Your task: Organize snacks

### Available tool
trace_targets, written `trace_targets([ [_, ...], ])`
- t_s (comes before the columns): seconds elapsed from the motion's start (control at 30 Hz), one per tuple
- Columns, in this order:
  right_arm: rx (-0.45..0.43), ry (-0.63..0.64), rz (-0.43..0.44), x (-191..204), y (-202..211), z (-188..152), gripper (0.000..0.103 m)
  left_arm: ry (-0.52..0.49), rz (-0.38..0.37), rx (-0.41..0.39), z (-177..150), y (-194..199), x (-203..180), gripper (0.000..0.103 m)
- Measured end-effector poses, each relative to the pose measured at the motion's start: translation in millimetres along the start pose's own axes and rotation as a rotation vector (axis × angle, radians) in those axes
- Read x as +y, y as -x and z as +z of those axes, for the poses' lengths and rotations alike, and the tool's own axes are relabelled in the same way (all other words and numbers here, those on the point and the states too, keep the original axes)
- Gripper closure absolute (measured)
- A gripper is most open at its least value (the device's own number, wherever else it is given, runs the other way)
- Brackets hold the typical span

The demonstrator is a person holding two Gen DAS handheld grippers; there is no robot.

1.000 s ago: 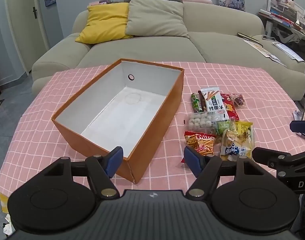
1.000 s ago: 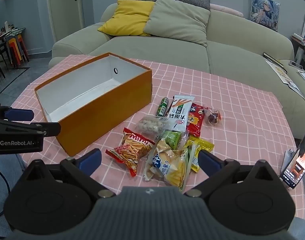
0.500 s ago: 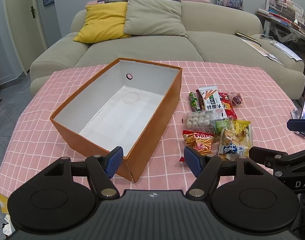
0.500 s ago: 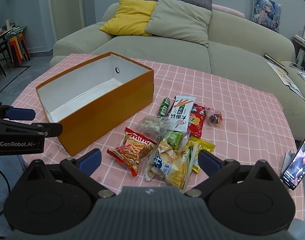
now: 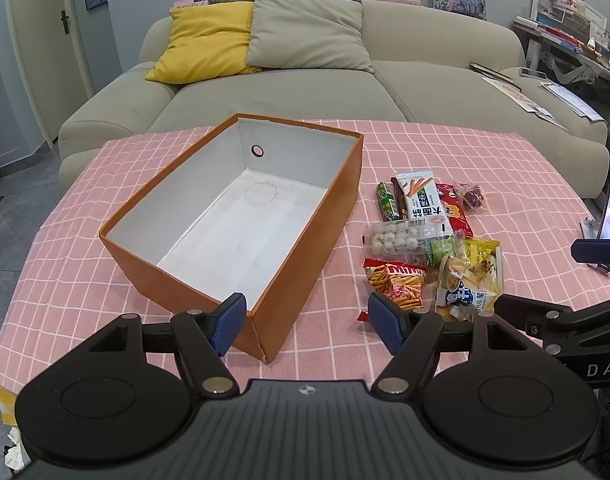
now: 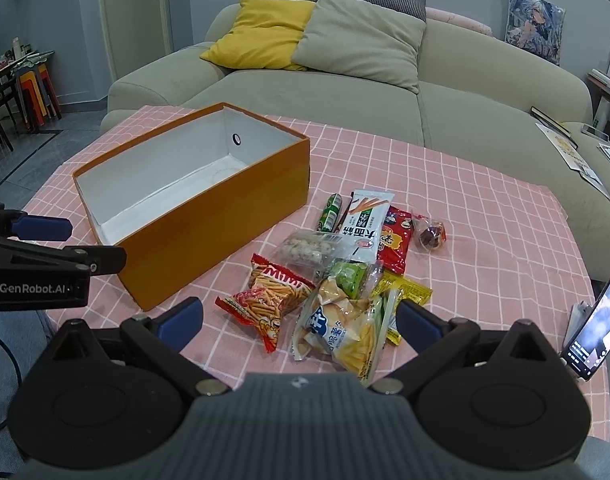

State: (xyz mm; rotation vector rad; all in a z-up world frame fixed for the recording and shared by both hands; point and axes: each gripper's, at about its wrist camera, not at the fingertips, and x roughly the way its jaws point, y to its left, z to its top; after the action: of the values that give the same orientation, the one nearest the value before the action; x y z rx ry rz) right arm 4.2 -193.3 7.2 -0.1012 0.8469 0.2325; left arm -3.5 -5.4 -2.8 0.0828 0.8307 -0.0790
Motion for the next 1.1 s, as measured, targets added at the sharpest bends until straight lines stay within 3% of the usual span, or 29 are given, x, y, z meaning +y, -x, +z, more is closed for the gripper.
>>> trace_targets([
  [1.1,0.005,-0.002,0.003,2.9,-2.4,-2.5,0.004,0.006,-0.005,0.014,-0.4,0.3,1.4,0.021],
])
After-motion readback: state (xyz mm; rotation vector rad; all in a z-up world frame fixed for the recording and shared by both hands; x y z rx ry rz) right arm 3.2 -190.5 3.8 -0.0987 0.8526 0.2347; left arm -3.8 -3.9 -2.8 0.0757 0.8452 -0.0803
